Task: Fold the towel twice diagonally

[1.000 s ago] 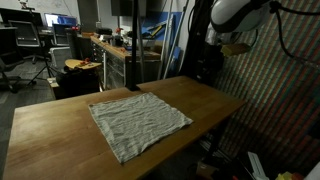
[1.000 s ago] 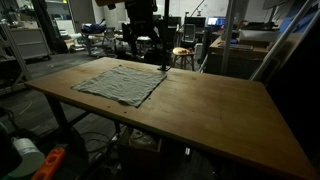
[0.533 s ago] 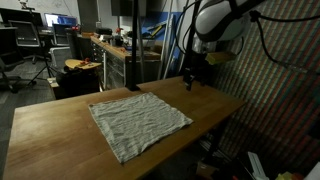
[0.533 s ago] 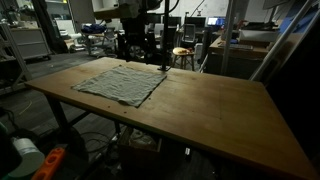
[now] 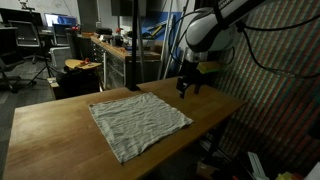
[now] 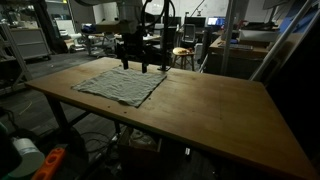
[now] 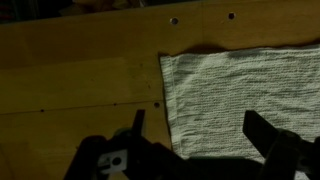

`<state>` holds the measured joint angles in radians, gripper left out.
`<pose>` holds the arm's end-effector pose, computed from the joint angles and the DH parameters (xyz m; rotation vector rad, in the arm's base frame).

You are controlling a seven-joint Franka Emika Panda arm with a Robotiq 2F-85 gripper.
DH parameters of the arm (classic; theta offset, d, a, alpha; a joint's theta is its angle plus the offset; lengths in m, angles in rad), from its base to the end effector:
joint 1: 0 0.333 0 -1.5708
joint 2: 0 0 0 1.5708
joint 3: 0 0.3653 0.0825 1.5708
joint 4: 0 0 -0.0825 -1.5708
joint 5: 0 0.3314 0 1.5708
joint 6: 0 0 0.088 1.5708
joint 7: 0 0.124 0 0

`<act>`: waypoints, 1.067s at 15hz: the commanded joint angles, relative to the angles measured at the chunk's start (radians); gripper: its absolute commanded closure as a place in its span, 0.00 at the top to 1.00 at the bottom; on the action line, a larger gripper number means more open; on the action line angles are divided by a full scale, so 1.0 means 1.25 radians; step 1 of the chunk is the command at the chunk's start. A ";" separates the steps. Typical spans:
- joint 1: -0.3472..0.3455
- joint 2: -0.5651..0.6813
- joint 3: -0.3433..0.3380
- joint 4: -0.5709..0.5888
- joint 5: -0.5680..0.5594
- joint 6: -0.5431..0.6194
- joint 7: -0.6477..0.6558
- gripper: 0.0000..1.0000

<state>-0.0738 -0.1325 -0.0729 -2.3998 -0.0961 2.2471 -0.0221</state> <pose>0.4210 -0.0669 0.4309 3.0771 -0.0968 -0.0394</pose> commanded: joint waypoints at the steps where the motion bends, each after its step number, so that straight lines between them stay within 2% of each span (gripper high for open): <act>1: -0.001 0.028 -0.008 -0.004 0.028 0.038 -0.026 1.00; 16: -0.017 0.116 -0.023 -0.044 0.036 0.137 -0.093 1.00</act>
<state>-0.0836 -0.0123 -0.0906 -2.4550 -0.0847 2.3712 -0.0803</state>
